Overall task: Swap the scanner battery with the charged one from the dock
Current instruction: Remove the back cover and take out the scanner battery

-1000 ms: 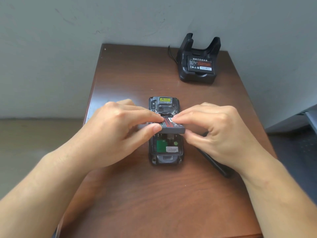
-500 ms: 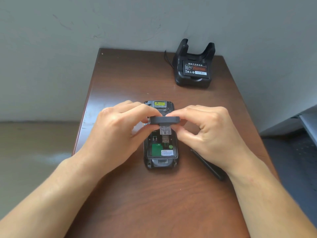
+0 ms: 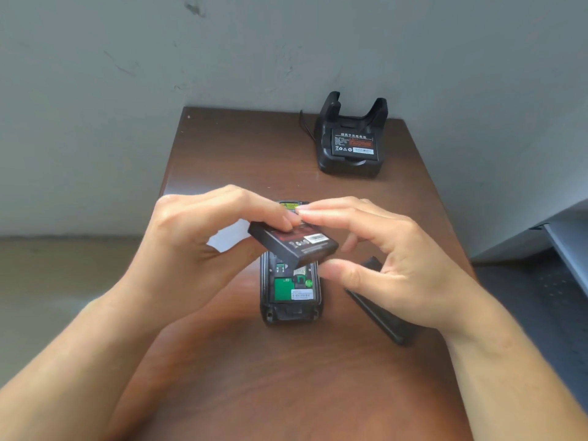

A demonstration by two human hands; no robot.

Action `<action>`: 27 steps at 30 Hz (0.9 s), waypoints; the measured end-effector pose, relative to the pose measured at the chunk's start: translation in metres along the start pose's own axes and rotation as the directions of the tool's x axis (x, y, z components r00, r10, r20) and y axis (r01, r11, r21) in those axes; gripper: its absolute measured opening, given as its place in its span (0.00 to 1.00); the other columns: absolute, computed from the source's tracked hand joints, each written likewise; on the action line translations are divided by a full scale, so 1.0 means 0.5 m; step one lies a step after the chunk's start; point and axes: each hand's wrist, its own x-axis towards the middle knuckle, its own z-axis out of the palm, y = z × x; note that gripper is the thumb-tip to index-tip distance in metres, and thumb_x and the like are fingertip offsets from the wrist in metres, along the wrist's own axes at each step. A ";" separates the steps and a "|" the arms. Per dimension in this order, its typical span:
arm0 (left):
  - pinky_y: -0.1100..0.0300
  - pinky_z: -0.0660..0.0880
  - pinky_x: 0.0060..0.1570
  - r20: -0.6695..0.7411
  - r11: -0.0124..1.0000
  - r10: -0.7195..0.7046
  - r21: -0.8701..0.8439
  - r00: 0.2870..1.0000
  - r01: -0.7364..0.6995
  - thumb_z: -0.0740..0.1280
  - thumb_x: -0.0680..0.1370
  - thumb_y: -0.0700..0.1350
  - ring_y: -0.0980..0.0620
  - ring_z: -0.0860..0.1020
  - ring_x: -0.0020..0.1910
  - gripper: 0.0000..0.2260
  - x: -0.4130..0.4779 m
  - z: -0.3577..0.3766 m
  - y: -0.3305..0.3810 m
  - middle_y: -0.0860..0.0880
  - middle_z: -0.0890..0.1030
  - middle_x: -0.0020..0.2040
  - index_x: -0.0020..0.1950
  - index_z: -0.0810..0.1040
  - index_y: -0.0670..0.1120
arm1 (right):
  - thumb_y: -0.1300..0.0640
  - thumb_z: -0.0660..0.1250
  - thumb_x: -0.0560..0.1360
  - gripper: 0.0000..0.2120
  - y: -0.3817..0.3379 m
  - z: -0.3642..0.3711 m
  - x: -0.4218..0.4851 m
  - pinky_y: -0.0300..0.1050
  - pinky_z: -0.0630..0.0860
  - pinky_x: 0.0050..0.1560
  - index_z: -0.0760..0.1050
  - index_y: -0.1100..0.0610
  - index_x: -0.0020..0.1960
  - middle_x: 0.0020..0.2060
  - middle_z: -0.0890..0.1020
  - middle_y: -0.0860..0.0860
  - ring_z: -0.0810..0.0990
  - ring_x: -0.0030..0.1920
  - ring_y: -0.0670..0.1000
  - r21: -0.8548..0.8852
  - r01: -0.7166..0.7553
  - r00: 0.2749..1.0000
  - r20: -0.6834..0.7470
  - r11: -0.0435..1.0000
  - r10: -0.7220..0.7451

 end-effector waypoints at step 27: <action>0.53 0.74 0.55 0.199 0.928 -0.280 0.305 0.939 0.213 0.74 0.69 0.58 0.50 0.75 0.54 0.25 0.058 0.124 0.031 0.53 0.78 0.57 0.63 0.78 0.52 | 0.53 0.80 0.68 0.26 0.082 -0.081 -0.049 0.29 0.69 0.48 0.76 0.45 0.63 0.55 0.81 0.41 0.78 0.50 0.39 -0.138 -0.206 0.963 -0.203 0.969 0.176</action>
